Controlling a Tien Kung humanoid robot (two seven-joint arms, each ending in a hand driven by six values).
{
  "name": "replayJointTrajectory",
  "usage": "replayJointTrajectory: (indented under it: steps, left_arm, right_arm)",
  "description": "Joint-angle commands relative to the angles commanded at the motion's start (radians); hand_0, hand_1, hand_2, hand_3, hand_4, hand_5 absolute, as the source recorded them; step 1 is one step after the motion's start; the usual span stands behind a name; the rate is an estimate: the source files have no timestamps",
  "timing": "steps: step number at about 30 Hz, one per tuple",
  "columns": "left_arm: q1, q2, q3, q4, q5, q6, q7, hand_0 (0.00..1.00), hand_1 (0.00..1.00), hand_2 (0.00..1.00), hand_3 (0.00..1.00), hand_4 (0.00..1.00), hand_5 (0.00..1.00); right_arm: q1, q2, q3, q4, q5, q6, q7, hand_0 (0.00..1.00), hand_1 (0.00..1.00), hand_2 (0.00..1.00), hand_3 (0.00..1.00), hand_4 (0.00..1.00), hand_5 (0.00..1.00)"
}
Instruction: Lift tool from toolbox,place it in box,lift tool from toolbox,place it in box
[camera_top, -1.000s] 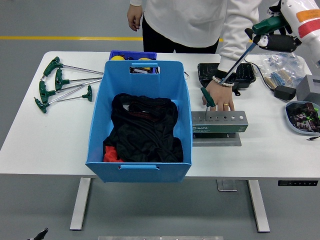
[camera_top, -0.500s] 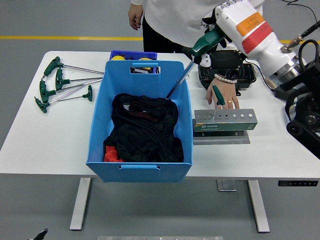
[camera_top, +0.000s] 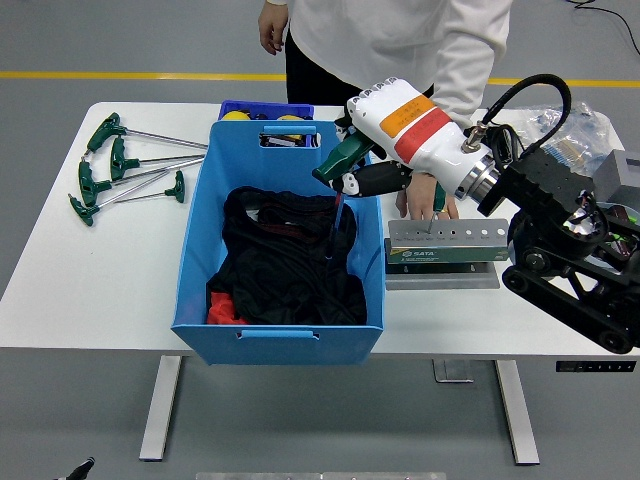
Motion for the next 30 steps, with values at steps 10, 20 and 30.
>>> replayJointTrajectory:
  steps: [10, 20, 30]
  left_arm:
    - [-0.006, 0.003, -0.002, 0.0, 0.004, 0.0, 0.0, 0.769, 0.784, 0.799, 0.709, 0.696, 0.573]
    - [-0.005, 0.005, -0.027, 0.0, 0.028, 0.003, 0.004, 0.769, 0.783, 0.799, 0.706, 0.696, 0.574]
    - [0.0, 0.005, -0.039, 0.0, 0.036, 0.006, 0.004, 0.767, 0.78, 0.8, 0.706, 0.696, 0.574]
  right_arm:
    - [0.06, 0.073, -0.103, -0.064, -0.063, 0.057, -0.047, 0.269, 0.235, 0.299, 0.386, 0.918, 0.668]
    - [0.084, 0.11, -0.115, -0.083, -0.179, 0.006, -0.018, 0.998, 0.959, 0.969, 0.957, 0.99, 0.629]
    - [0.063, 0.097, -0.079, -0.087, -0.15, -0.004, -0.018, 0.998, 0.975, 0.989, 0.969, 0.998, 0.631]
